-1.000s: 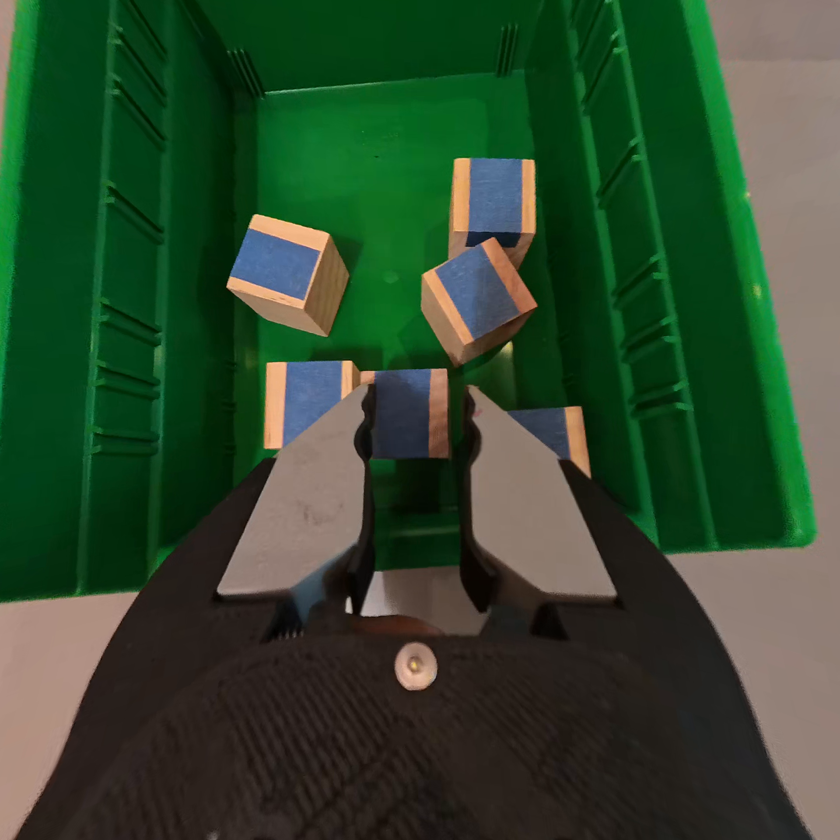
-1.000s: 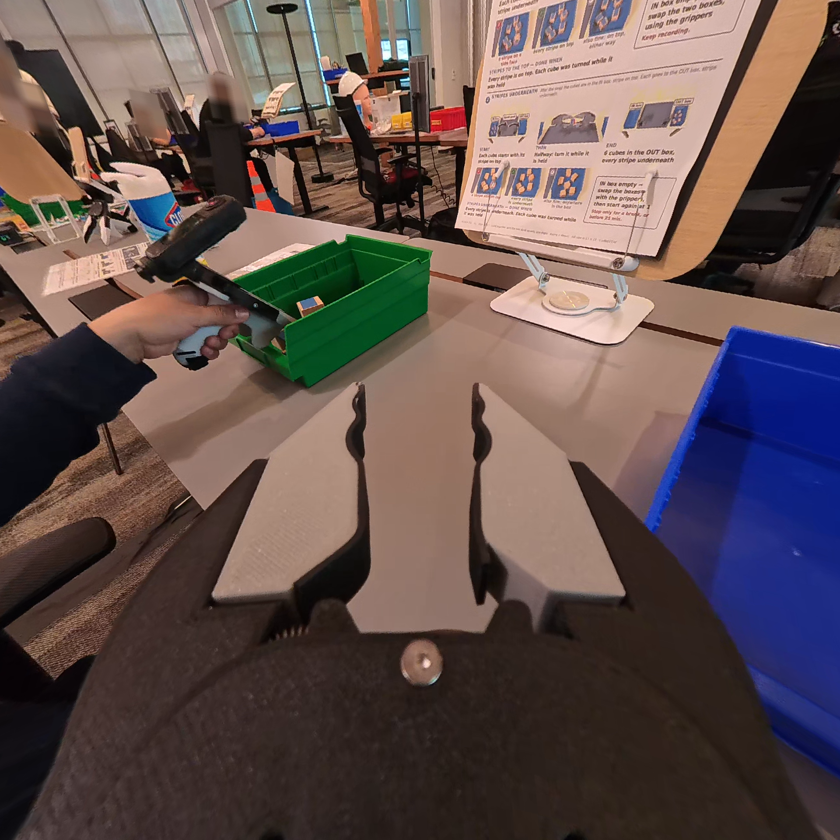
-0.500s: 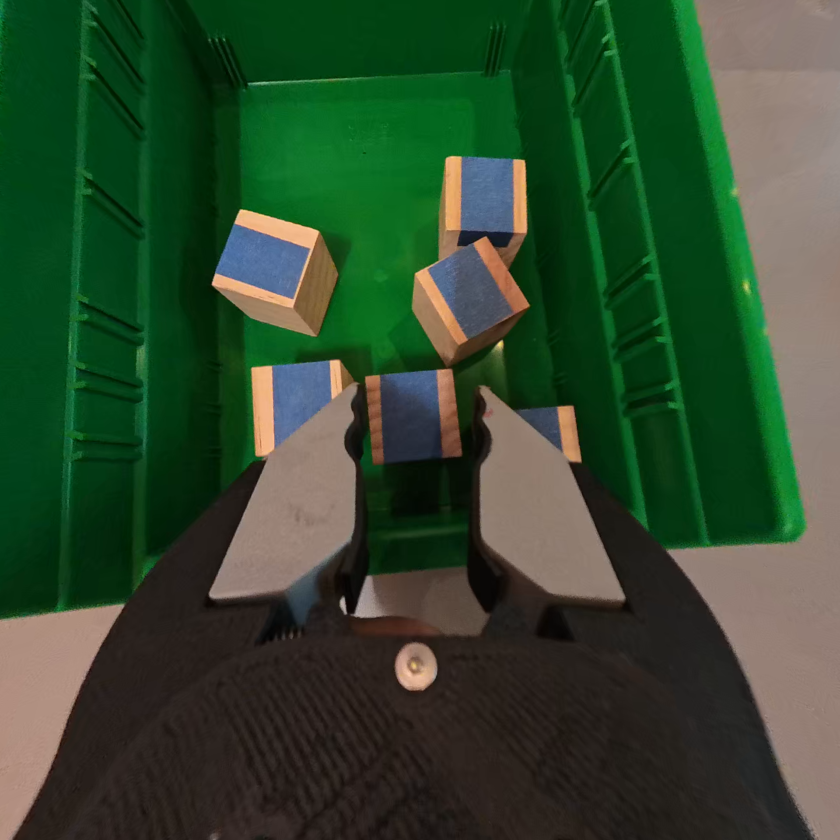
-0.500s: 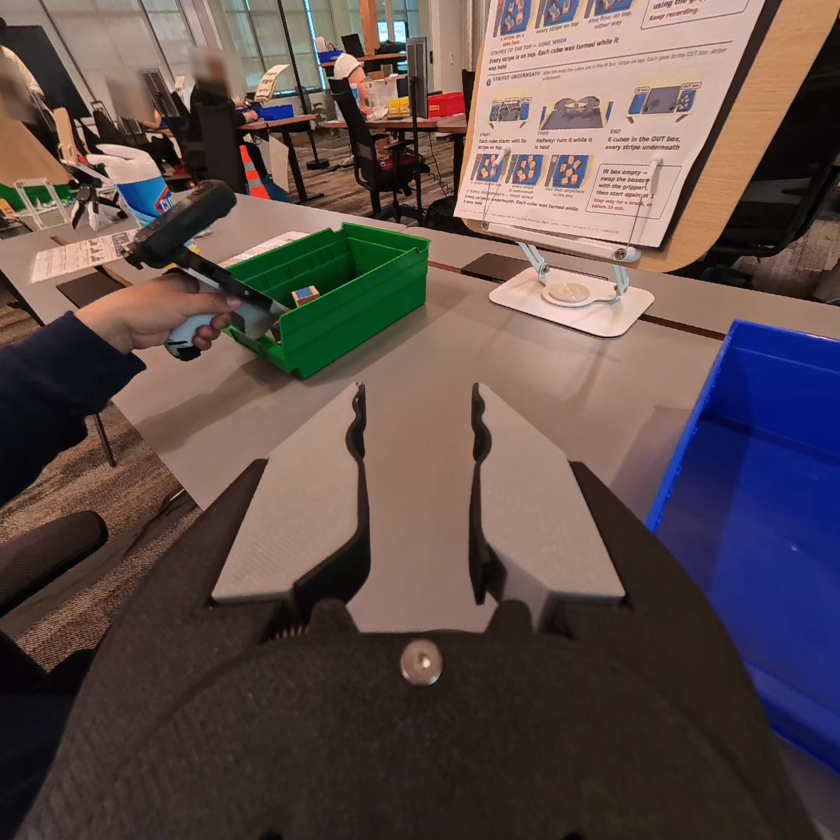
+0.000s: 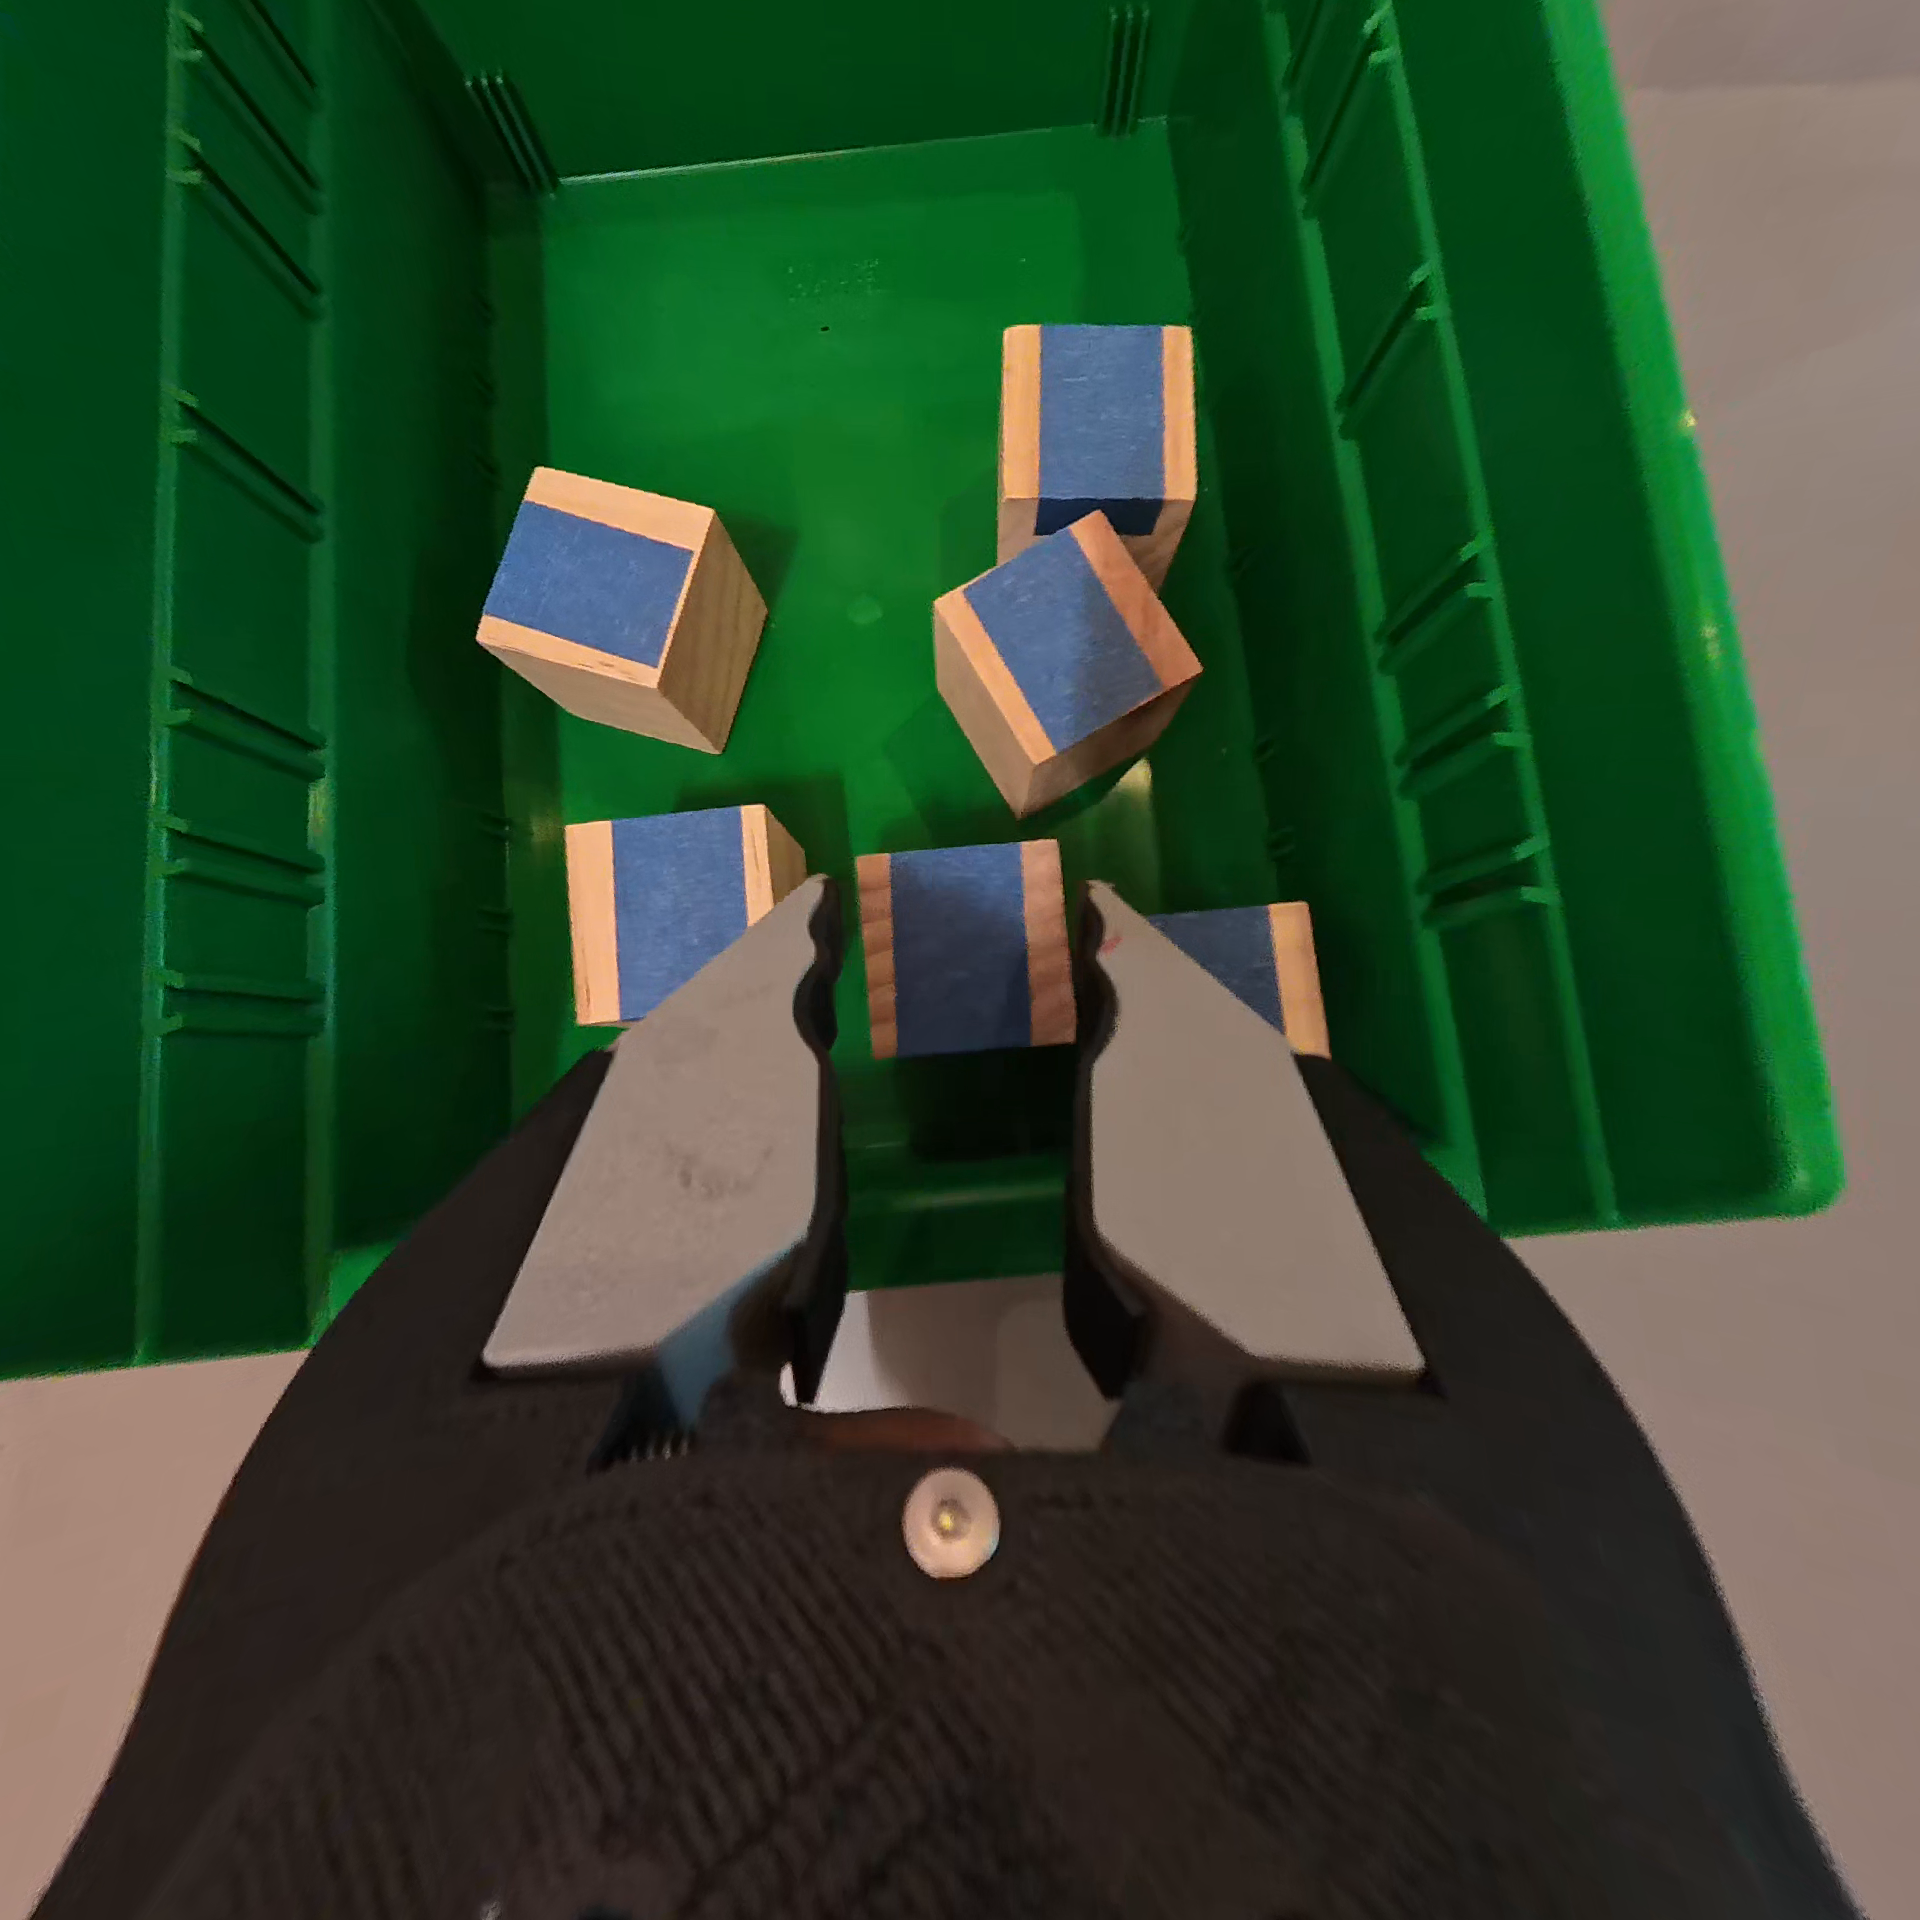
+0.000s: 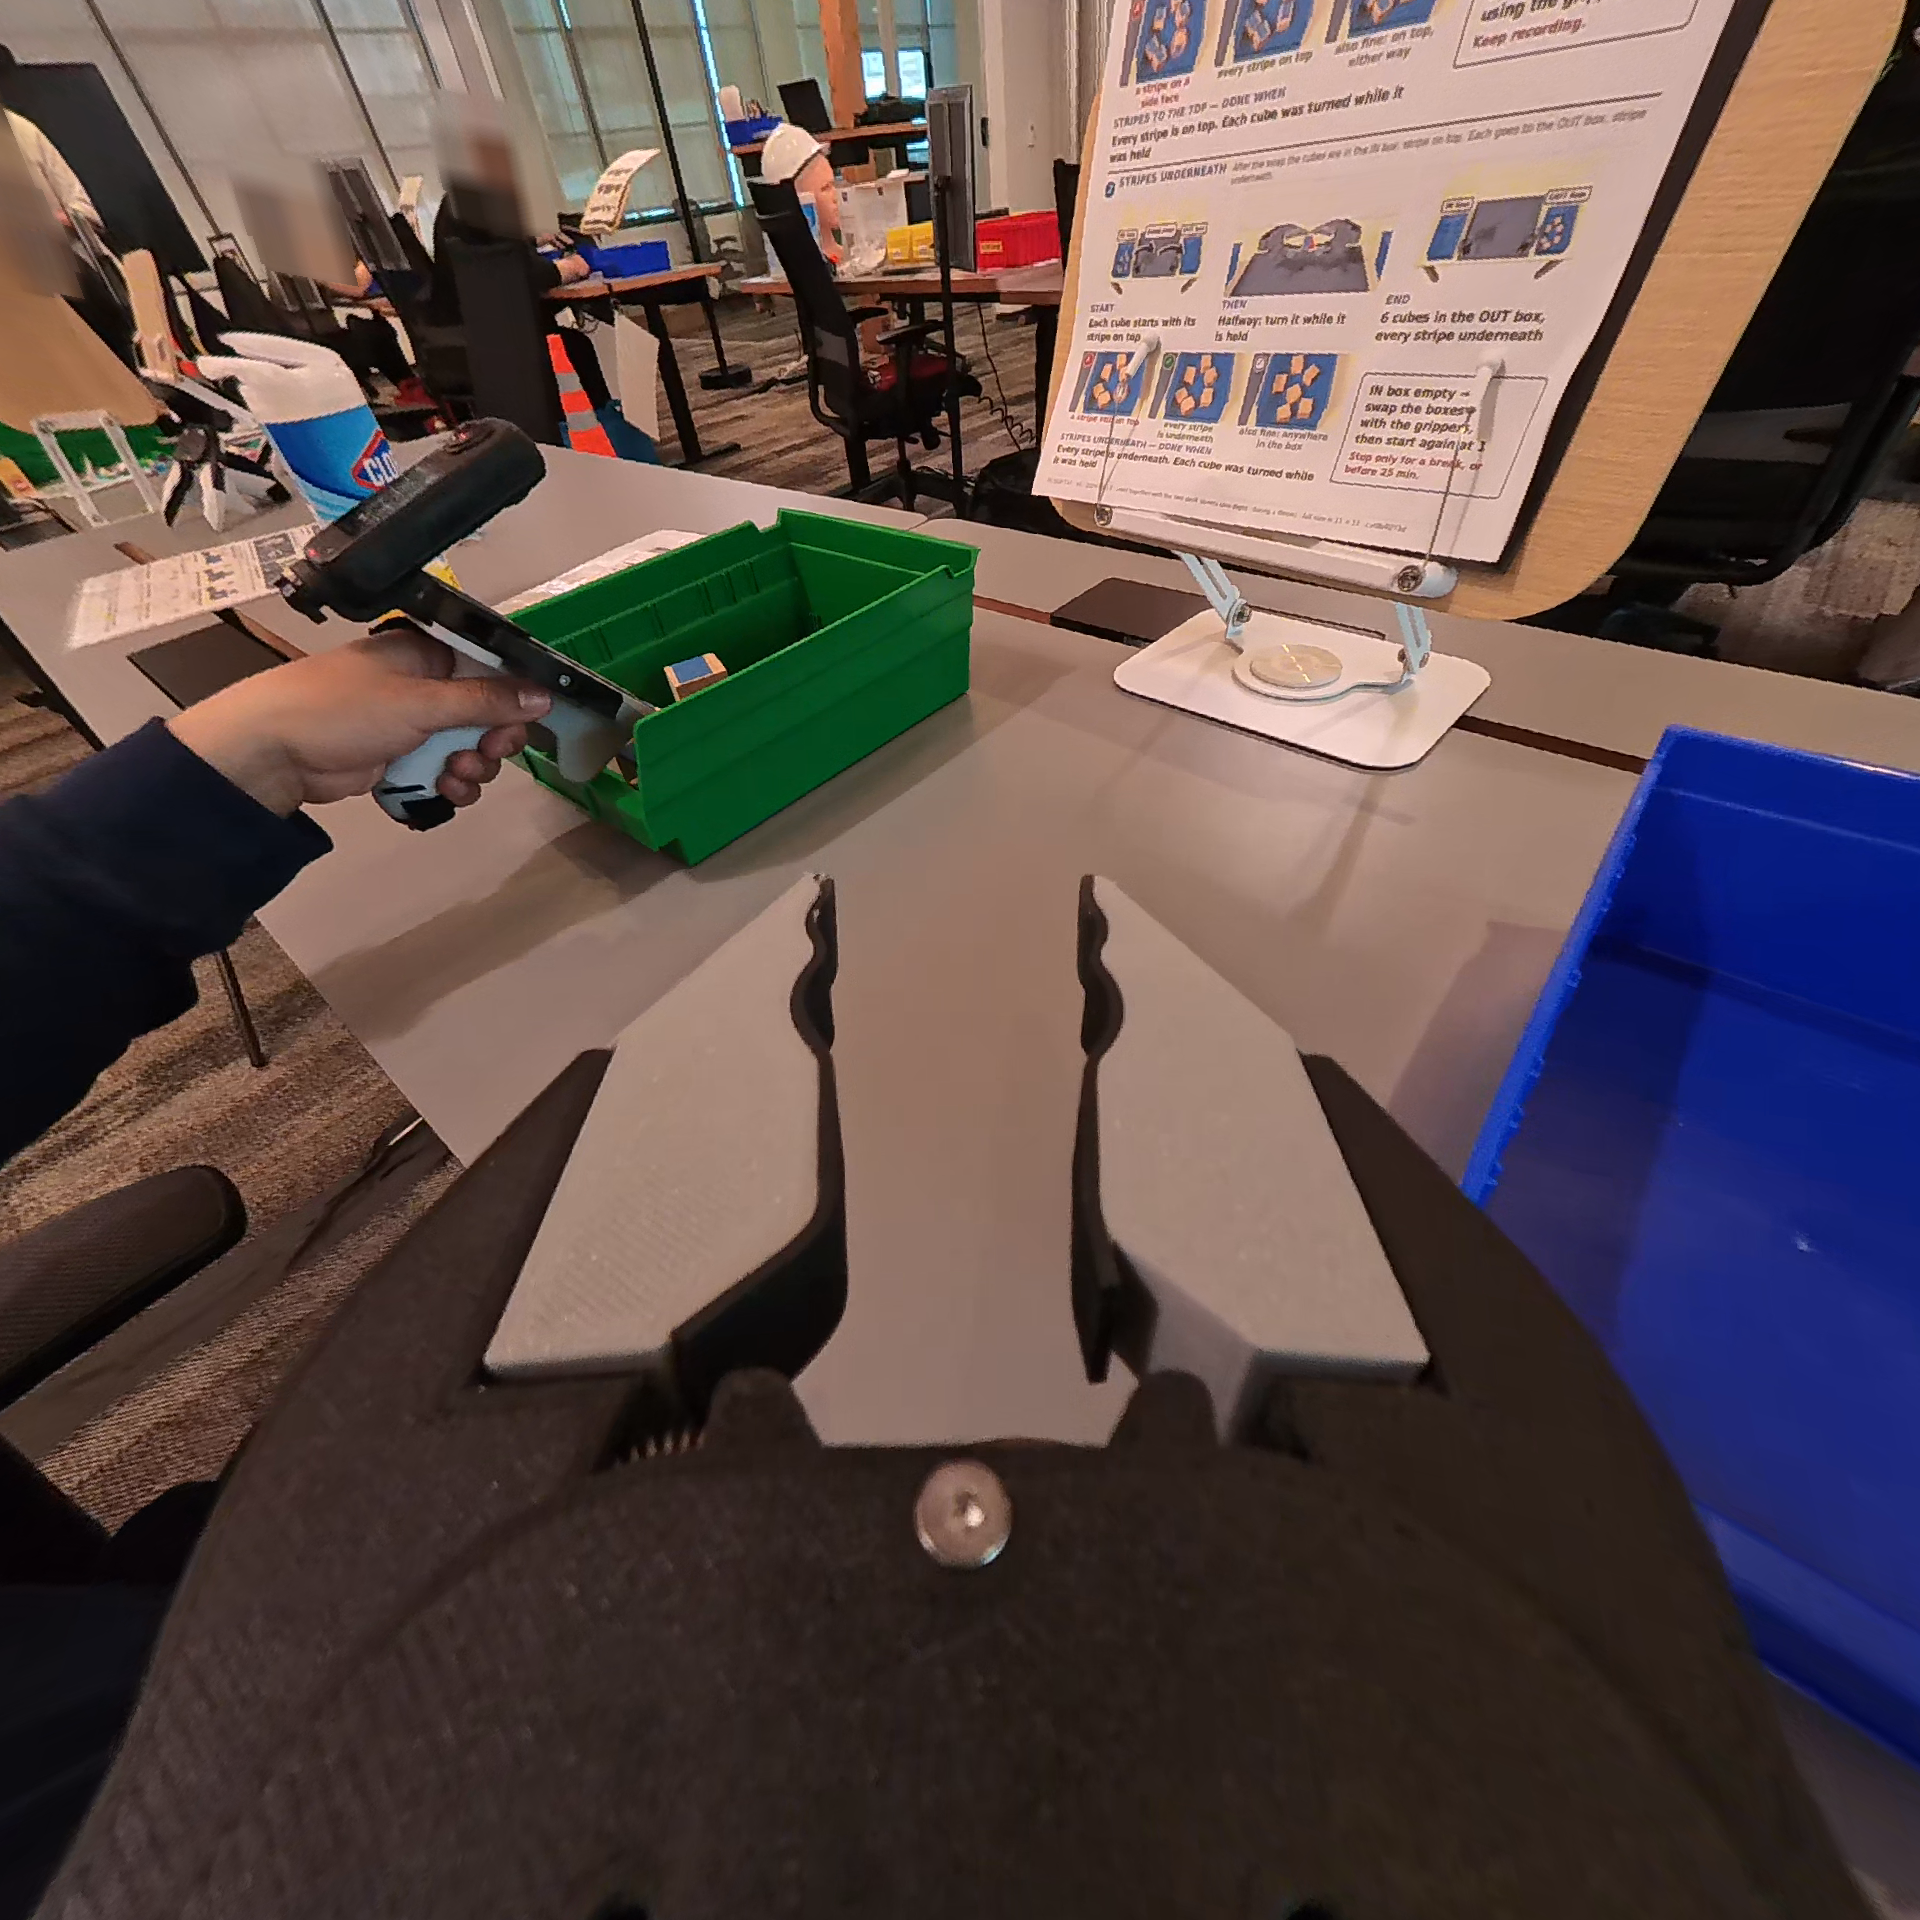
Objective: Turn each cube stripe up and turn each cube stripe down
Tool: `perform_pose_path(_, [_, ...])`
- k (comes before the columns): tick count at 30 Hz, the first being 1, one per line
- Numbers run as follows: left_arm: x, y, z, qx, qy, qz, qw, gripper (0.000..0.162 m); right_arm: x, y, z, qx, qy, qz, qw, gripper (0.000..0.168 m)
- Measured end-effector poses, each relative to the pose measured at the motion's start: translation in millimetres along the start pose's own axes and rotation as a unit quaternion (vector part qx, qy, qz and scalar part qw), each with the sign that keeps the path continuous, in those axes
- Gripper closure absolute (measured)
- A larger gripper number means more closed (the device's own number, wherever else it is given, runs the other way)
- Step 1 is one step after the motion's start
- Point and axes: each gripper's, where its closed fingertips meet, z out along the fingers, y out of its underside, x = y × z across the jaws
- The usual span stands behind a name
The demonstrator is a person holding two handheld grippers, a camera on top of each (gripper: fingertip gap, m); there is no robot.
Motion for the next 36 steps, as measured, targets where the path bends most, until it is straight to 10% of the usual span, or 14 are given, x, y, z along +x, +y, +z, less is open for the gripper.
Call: perform_pose_path(36, [-4.0, 11.6, 9.7, -0.136, 0.021, 0.086, 0.987, 0.121, -1.1, 3.5, 2.5, -0.012, 0.007, -0.015, 1.0, 0.125])
